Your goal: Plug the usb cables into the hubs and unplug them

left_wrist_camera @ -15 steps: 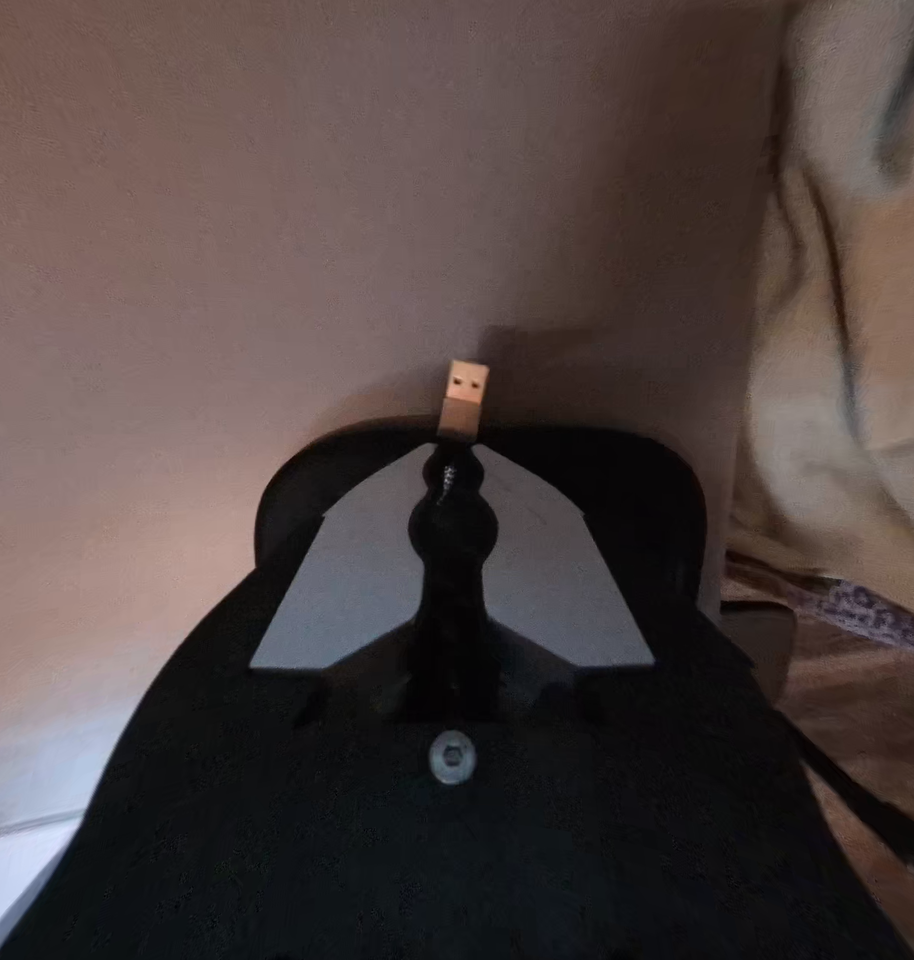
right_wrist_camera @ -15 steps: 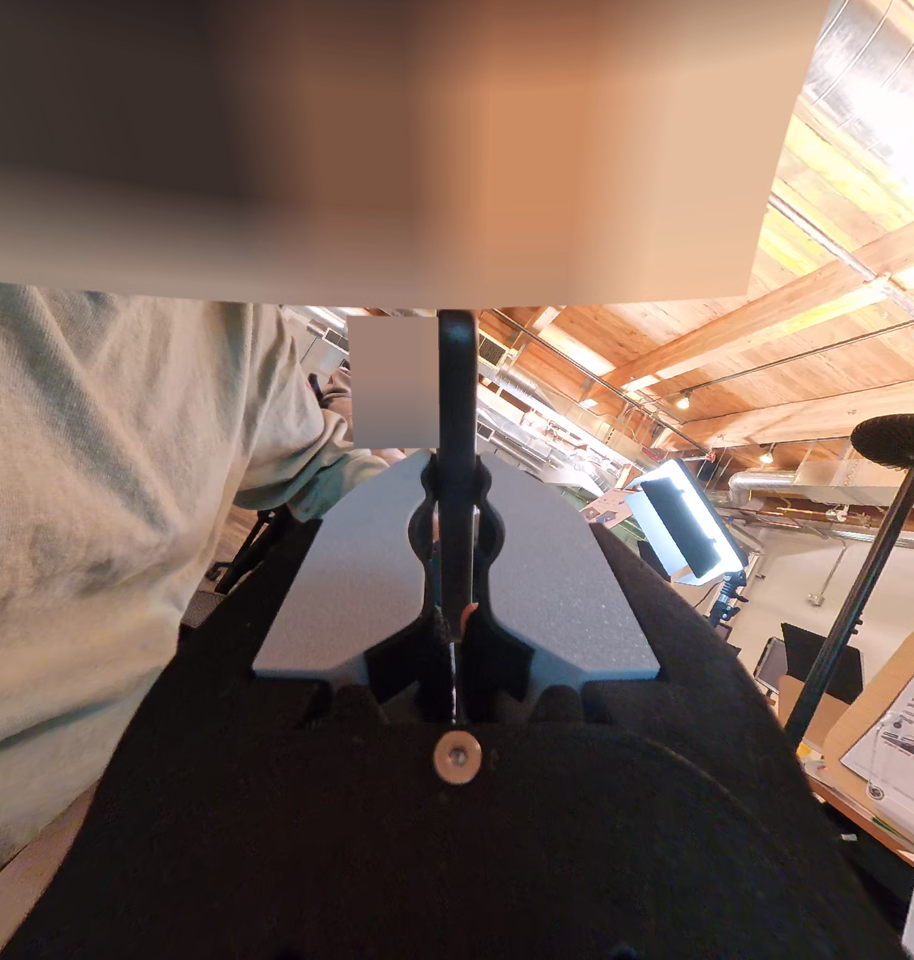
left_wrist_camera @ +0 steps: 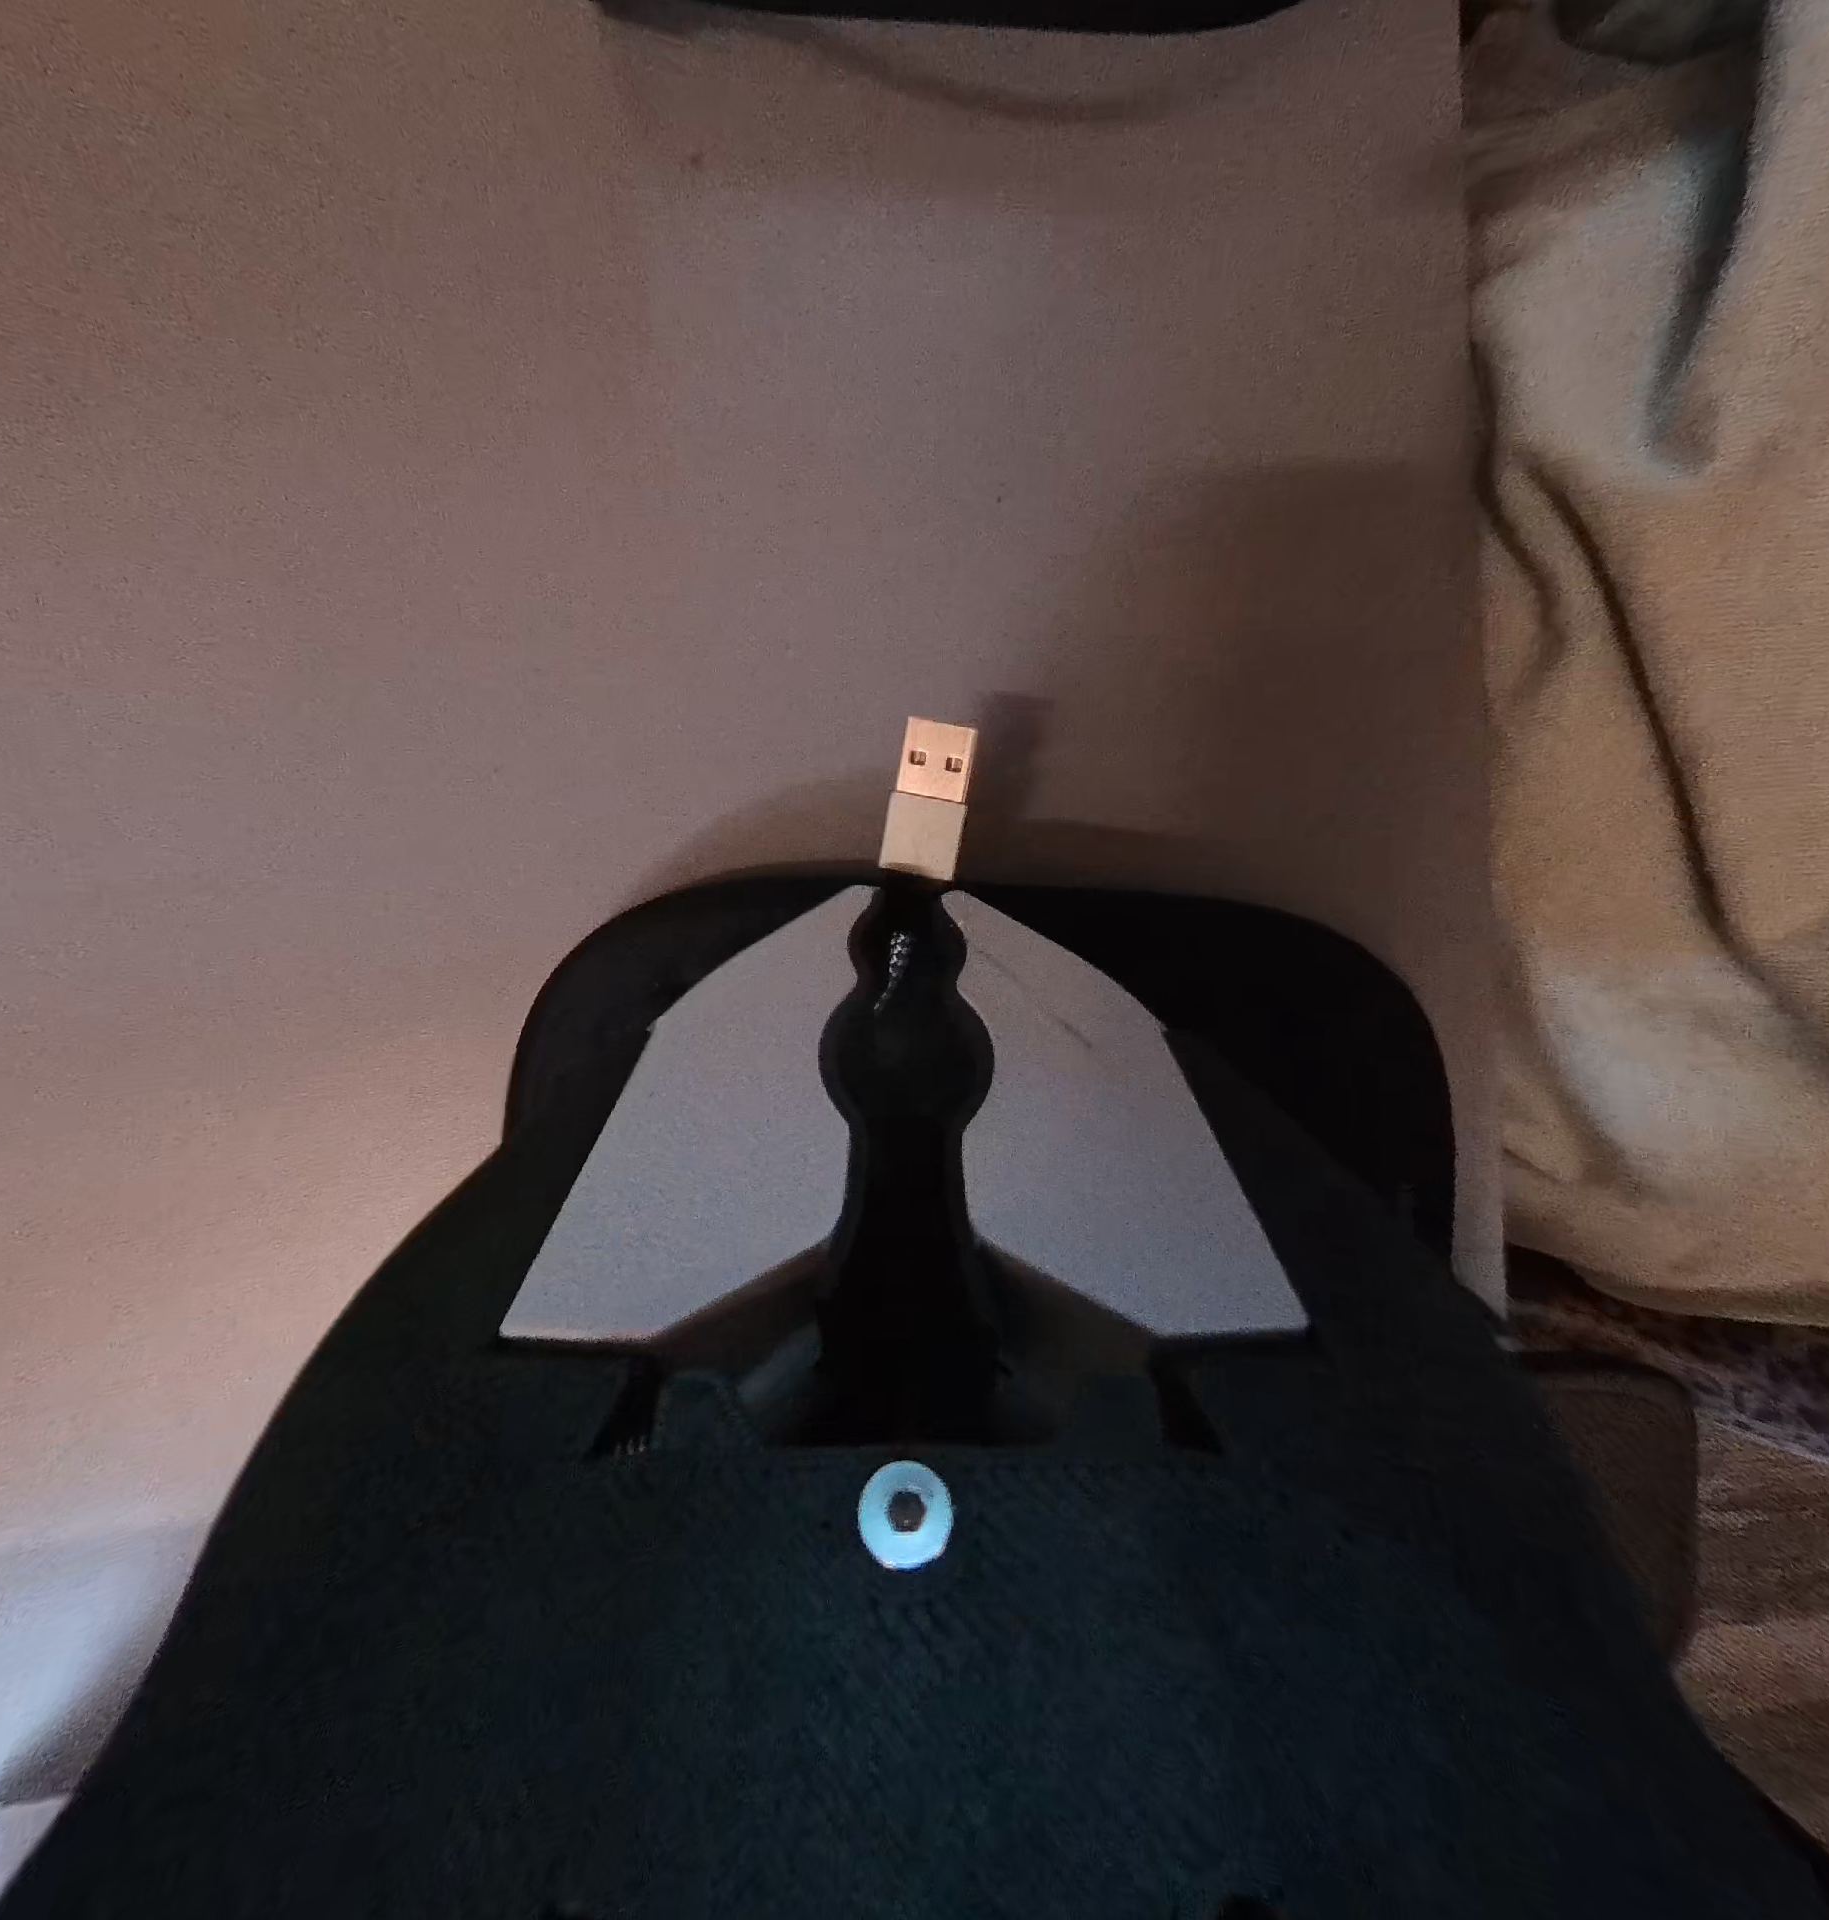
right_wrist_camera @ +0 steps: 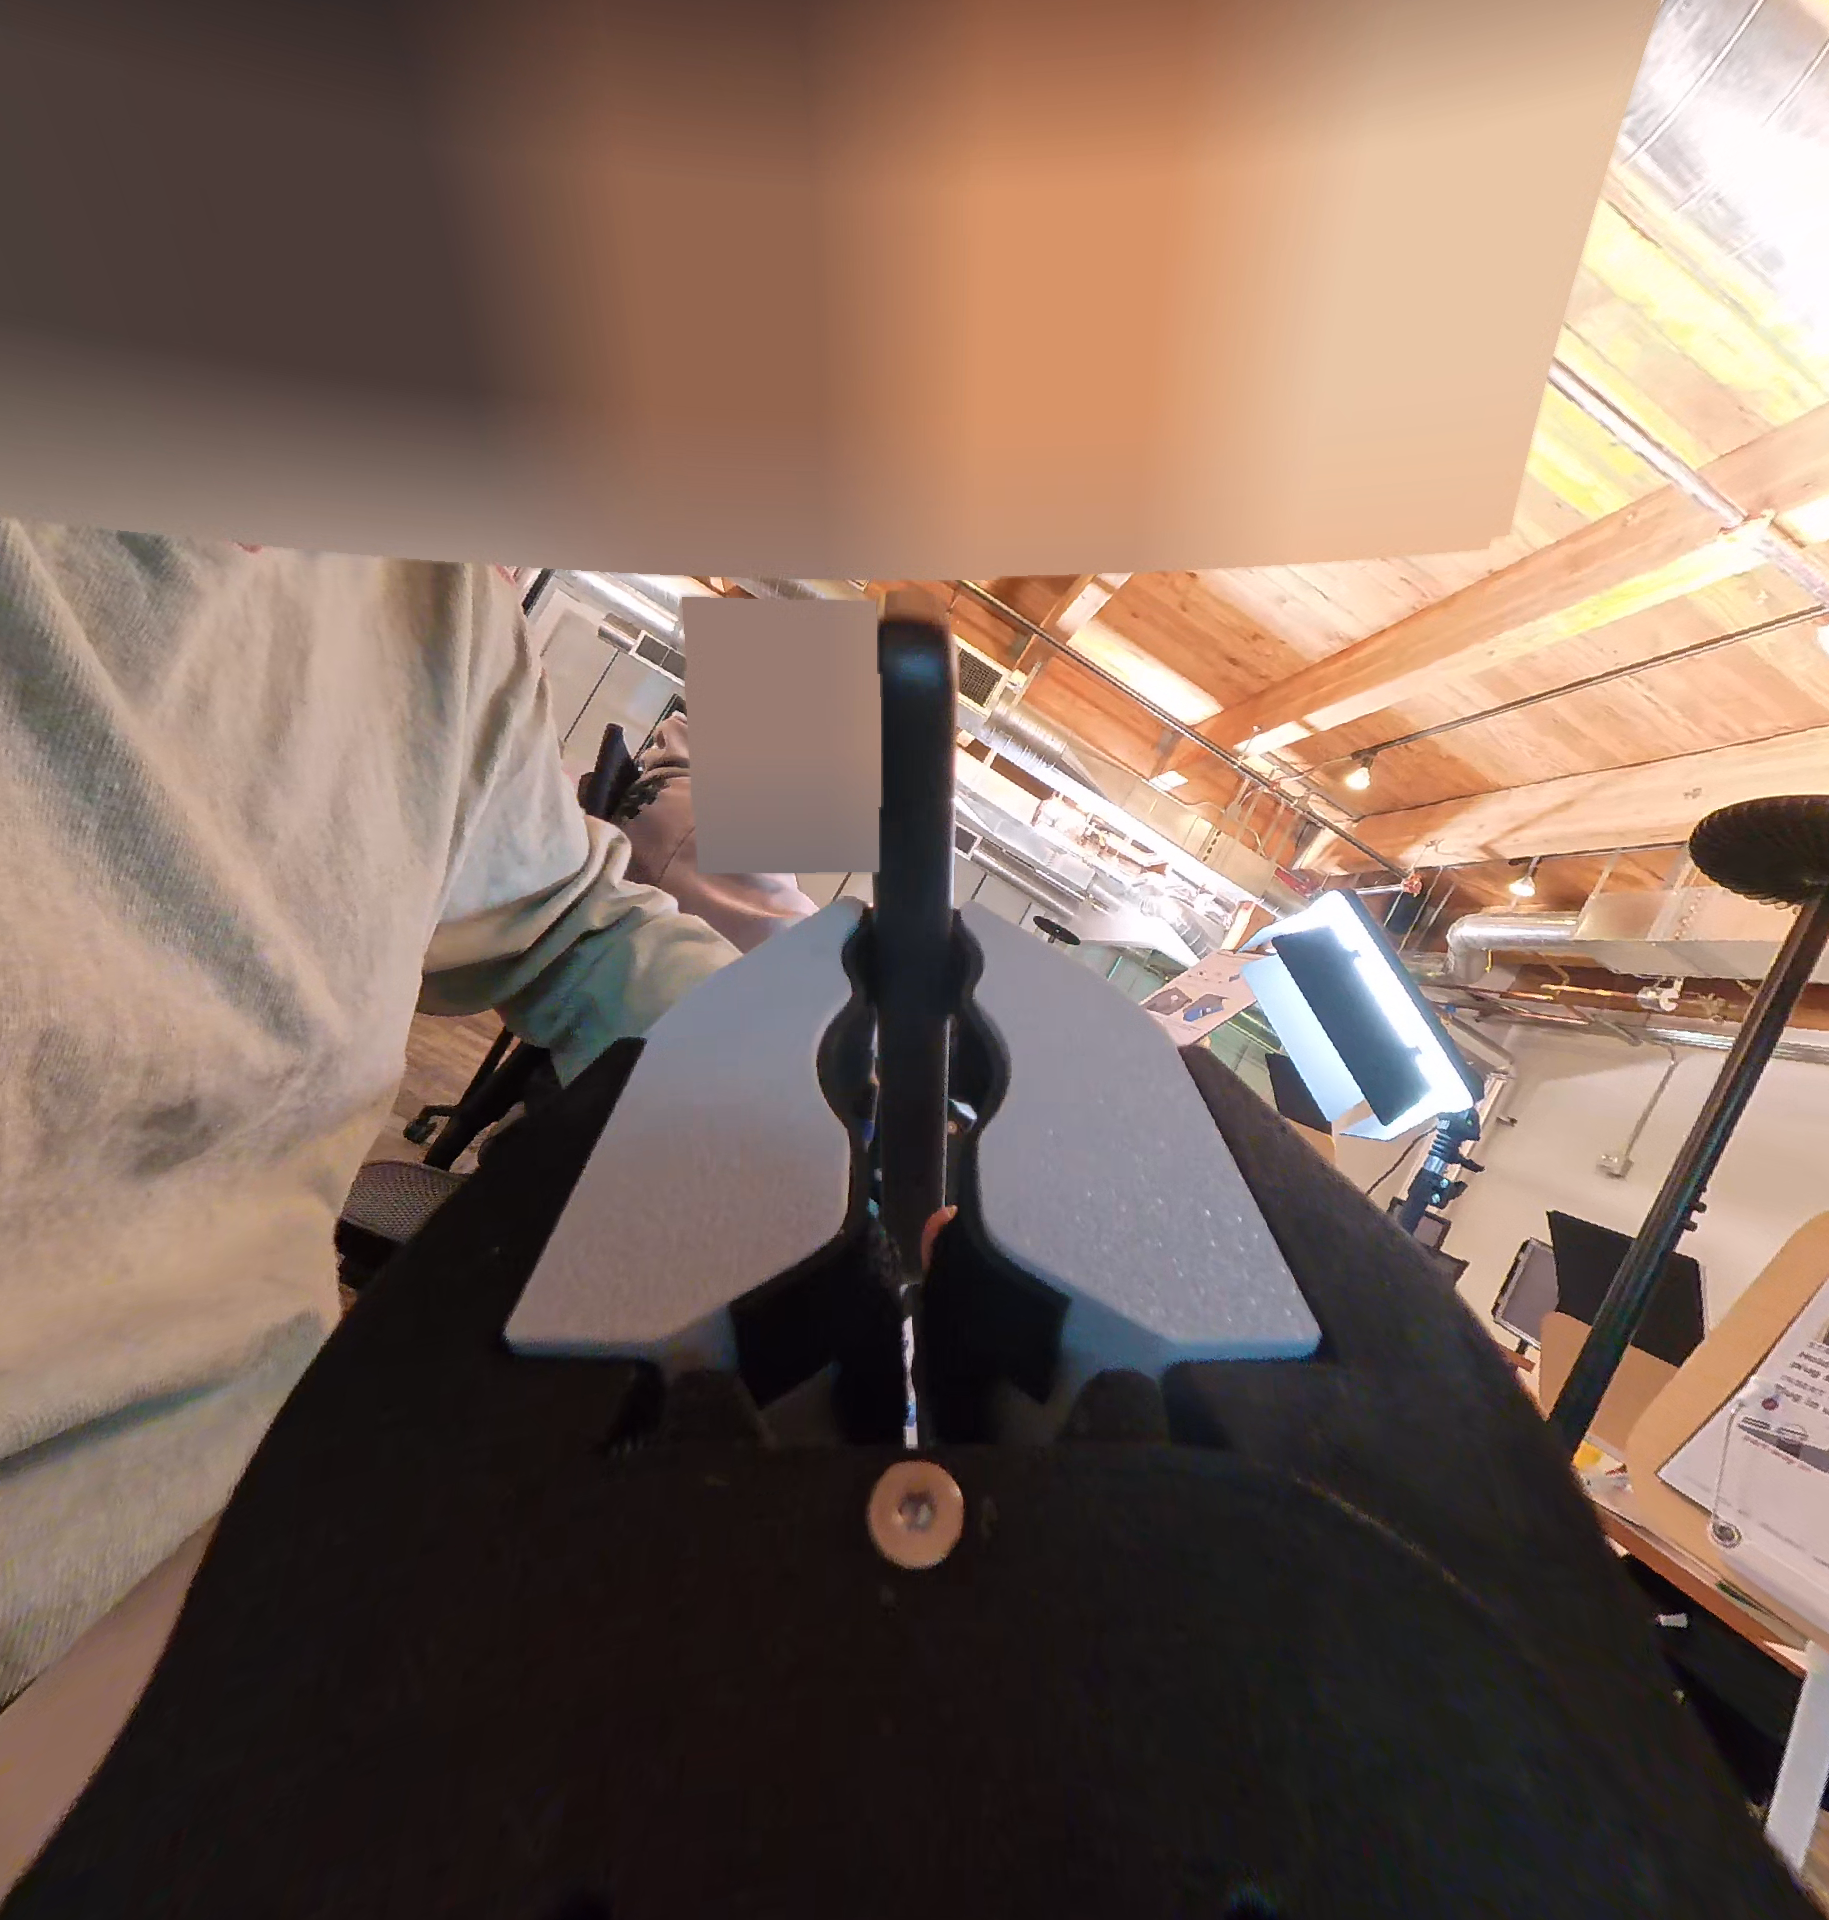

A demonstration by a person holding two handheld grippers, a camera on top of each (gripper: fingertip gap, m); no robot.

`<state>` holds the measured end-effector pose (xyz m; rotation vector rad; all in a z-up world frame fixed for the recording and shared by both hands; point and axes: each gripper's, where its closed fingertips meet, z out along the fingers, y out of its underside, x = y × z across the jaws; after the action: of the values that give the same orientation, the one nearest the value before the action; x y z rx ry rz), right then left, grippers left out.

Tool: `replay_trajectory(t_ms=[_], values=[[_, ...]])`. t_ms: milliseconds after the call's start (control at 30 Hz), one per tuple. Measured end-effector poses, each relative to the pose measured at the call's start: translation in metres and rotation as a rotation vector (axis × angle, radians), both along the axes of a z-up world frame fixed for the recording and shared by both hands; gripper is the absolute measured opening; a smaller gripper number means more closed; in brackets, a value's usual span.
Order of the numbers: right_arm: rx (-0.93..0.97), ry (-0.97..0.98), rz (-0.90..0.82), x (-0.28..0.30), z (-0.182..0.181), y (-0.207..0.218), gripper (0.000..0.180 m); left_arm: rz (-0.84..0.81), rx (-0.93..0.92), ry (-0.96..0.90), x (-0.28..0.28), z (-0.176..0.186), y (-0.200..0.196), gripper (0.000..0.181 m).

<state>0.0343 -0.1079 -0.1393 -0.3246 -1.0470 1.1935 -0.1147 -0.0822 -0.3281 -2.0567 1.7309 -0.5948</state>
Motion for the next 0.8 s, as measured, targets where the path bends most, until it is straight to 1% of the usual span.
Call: replay_trajectory(t_ms=[100,133,200,267,367,433,500,533,567,633,700,767,800], values=[[0.002,-0.004,-0.007,-0.001,0.0,0.0,0.012,-0.023,0.151,0.074,-0.001,-0.002,0.004,0.008],[0.003,-0.006,-0.008,-0.001,0.0,0.0,0.012,-0.031,0.253,0.098,0.0,0.001,0.009,0.007],[0.004,-0.009,-0.009,-0.002,-0.001,-0.001,0.012,-0.041,0.52,0.157,-0.002,0.015,0.025,0.007],[0.004,-0.01,-0.009,-0.002,-0.001,-0.001,0.012,-0.004,0.827,0.165,-0.001,0.045,0.042,0.007],[0.002,-0.01,-0.007,-0.002,-0.001,-0.001,0.012,0.164,1.295,0.208,-0.022,0.109,0.063,0.007],[0.002,-0.01,-0.008,-0.003,-0.001,0.0,0.012,0.249,1.579,0.31,-0.047,0.148,0.067,0.007],[0.005,-0.013,-0.01,-0.004,-0.002,-0.002,0.012,0.269,1.798,0.414,-0.061,0.17,0.058,0.007],[0.006,-0.015,-0.012,-0.004,-0.002,-0.002,0.012,0.262,1.831,0.453,-0.062,0.166,0.053,0.007],[0.008,-0.016,-0.013,-0.004,-0.001,-0.002,0.012,0.278,1.798,0.476,-0.063,0.152,0.049,0.007],[0.007,-0.017,-0.012,-0.004,-0.001,-0.002,0.012,0.289,1.596,0.427,-0.054,0.099,0.038,0.008],[0.004,-0.016,-0.009,-0.005,-0.002,-0.001,0.012,0.249,1.477,0.42,-0.044,0.057,0.021,0.011],[0.001,-0.014,-0.005,-0.005,-0.002,-0.001,0.012,0.247,1.365,0.394,-0.039,0.037,0.006,0.016],[0.0,-0.015,-0.004,-0.005,-0.002,-0.001,0.012,0.248,1.258,0.364,-0.038,0.028,-0.001,0.021]])
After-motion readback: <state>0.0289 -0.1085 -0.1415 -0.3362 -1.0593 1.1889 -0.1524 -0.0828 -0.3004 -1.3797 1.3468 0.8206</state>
